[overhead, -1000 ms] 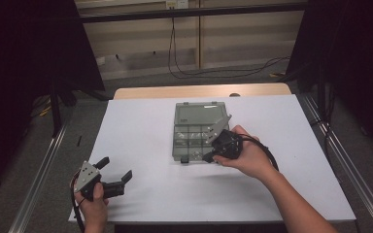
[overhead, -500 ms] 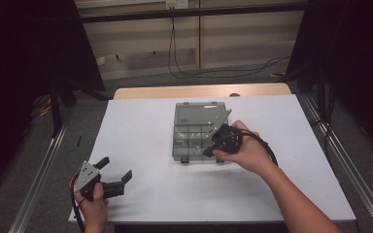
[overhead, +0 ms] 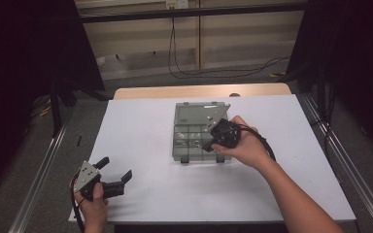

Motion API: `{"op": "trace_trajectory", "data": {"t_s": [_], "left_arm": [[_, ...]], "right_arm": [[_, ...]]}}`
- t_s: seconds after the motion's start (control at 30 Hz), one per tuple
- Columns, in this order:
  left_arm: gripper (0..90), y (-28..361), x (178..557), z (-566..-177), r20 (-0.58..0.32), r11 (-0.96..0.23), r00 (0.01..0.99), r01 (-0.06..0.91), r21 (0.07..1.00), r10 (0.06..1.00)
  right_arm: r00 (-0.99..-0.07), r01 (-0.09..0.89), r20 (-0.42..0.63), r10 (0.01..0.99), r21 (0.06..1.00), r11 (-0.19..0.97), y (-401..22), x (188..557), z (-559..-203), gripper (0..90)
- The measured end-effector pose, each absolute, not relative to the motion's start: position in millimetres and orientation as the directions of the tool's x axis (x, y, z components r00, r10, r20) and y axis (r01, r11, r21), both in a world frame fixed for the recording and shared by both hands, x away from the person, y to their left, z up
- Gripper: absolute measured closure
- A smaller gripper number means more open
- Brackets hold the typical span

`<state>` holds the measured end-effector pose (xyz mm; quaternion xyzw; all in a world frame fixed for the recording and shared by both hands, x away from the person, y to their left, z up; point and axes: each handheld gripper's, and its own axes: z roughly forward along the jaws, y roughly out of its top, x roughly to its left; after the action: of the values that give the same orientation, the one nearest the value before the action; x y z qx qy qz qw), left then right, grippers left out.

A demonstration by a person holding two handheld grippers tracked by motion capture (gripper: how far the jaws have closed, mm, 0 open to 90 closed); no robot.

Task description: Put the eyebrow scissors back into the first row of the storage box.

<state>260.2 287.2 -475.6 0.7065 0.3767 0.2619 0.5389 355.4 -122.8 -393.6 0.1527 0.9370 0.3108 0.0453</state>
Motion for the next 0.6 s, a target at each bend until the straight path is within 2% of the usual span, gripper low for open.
{"op": "trace_trajectory", "data": {"t_s": [0.6], "left_arm": [[0.2,287,260,-476,-0.04,-0.13,0.582,0.248,0.96,0.812]], "right_arm": [[-0.942,0.275,0.005,0.336,0.586,0.762,-122,374,-403,90.0]]}}
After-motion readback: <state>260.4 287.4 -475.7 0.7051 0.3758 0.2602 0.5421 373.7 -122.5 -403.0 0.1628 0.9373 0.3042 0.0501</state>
